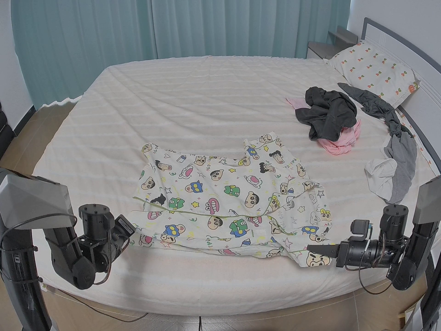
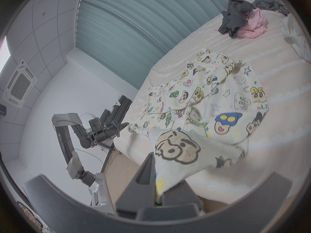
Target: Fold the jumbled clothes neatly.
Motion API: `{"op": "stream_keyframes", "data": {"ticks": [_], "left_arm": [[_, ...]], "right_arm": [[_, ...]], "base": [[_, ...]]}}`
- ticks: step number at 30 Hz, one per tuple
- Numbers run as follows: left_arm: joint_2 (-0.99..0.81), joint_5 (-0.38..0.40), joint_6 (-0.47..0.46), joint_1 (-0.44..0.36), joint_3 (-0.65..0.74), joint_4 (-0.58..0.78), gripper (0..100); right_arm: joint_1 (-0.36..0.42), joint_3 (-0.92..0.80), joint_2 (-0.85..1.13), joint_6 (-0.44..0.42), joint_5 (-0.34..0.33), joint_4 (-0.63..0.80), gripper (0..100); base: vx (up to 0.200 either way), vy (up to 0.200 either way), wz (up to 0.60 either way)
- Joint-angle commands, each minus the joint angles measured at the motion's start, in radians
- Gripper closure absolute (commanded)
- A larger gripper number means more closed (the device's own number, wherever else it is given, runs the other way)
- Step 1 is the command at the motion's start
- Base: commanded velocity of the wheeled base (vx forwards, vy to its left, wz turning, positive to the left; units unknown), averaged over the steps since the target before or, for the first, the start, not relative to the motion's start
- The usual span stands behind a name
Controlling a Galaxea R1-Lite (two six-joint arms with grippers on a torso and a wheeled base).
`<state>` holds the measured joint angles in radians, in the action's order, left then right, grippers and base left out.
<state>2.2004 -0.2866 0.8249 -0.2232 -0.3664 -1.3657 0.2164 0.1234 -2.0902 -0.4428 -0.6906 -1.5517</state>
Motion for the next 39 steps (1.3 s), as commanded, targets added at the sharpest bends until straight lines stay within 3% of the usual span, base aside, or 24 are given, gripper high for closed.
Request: {"op": "stream_keyframes", "data": {"ticks": [1,7,13,20,28,29,30,39], "left_arm": [[-0.021,0.004,-0.009,0.015,-0.172,0.139,100],[-0.016,0.049,-0.006,0.016,-0.315,0.278,100],[-0.005,0.052,-0.003,0.019,-0.422,0.382,100],[0.055,0.052,-0.001,0.039,-0.499,0.402,100],[0.093,0.053,0.002,0.059,-0.542,0.402,100],[0.094,0.053,0.003,0.059,-0.545,0.402,100],[0.094,0.053,0.003,0.059,-0.545,0.402,0],[0.091,0.055,0.051,0.105,-0.582,0.401,0]], "right_arm": [[-0.005,0.102,-0.059,-0.028,0.020,-0.014,100],[-0.022,0.199,-0.106,-0.030,0.028,-0.014,100],[-0.028,0.305,-0.160,-0.033,0.086,-0.014,100],[-0.028,0.389,-0.197,-0.076,0.135,-0.014,100],[-0.035,0.420,-0.217,-0.109,0.143,-0.014,100],[-0.035,0.421,-0.220,-0.109,0.143,-0.014,0],[-0.035,0.421,-0.220,-0.109,0.143,-0.014,0],[-0.081,0.433,-0.228,-0.114,0.158,-0.016,0]], "base": [[0.000,0.000,0.00],[0.000,0.000,0.00],[0.000,0.000,0.00],[0.000,0.000,0.00],[0.000,0.000,0.00],[0.000,0.000,0.00],[0.000,0.000,0.00],[0.000,0.000,0.00]]}}
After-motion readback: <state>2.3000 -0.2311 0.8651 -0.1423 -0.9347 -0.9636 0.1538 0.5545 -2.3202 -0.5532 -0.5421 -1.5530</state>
